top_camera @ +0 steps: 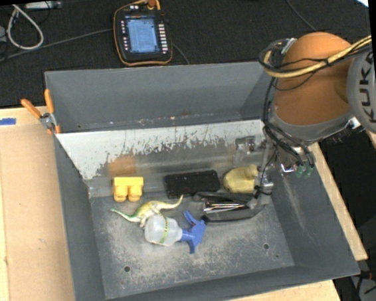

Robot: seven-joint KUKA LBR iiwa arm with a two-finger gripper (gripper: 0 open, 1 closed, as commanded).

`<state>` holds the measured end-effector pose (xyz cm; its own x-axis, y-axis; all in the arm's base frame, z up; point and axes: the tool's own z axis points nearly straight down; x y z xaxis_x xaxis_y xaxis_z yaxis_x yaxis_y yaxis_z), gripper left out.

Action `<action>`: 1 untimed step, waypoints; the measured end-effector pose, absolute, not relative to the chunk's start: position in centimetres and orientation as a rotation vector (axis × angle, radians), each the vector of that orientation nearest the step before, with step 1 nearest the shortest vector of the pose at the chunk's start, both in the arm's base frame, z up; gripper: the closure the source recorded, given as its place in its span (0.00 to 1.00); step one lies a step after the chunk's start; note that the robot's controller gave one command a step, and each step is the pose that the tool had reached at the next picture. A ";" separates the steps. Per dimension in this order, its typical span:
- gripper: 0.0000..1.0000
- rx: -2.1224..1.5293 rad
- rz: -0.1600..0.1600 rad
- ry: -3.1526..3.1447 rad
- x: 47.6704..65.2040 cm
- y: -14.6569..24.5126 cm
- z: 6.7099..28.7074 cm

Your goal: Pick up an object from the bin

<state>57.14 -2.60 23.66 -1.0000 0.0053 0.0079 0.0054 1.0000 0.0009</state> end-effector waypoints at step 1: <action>0.00 -0.007 -0.001 -3.141 57.3 -2.6 24.0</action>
Offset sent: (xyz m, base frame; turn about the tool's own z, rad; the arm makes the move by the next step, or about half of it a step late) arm 0.0076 -0.0334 -0.1666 -0.0807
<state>57.28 -2.60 24.02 -1.0000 0.0044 0.0009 0.0044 1.0000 0.0005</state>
